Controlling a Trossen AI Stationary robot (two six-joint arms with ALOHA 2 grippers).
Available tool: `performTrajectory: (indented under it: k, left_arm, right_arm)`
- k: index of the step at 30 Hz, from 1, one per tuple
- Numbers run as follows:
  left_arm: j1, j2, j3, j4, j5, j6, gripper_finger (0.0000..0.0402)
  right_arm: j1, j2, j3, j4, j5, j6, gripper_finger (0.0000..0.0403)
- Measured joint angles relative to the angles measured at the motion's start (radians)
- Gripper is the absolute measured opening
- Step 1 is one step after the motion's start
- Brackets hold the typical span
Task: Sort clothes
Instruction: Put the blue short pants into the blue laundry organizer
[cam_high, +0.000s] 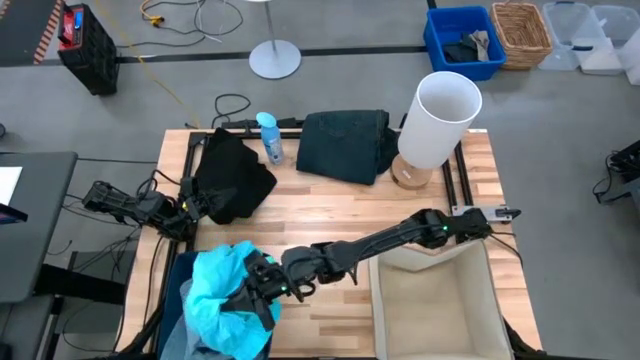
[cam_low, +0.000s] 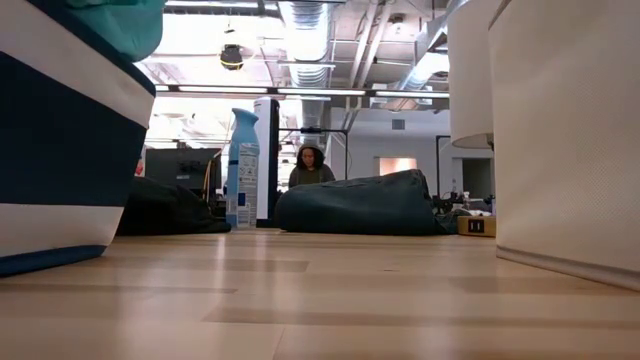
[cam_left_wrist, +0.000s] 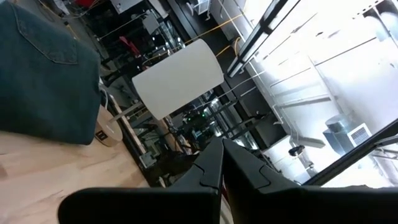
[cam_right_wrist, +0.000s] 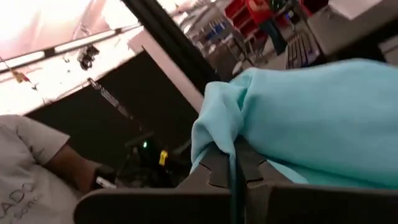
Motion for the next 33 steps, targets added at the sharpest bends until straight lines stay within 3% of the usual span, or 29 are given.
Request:
performTrajectory:
  k: [5, 14, 17, 22, 33]
  left_arm:
    - [0.000, 0.000, 0.000, -0.001, 0.000, 0.000, 0.0006]
    - [0.000, 0.000, 0.000, -0.002, 0.000, 0.002, 0.0006]
    - [0.000, 0.000, 0.000, -0.002, 0.000, 0.001, 0.0006]
    - [0.000, 0.000, 0.000, -0.001, 0.000, 0.000, 0.0006]
    - [0.000, 0.000, 0.000, 0.000, 0.000, 0.000, 0.0006]
  right_arm:
    - [0.009, 0.003, 0.008, -0.087, -0.020, -0.005, 0.0043]
    - [0.007, 0.003, 0.008, -0.166, -0.025, 0.003, 0.0225]
    - [0.006, 0.004, 0.008, -0.119, -0.026, -0.022, 0.0262]
    - [0.001, 0.001, 0.011, -0.051, -0.026, -0.109, 0.0265]
    - [-0.007, -0.020, 0.057, -0.033, -0.045, -0.243, 0.0222]
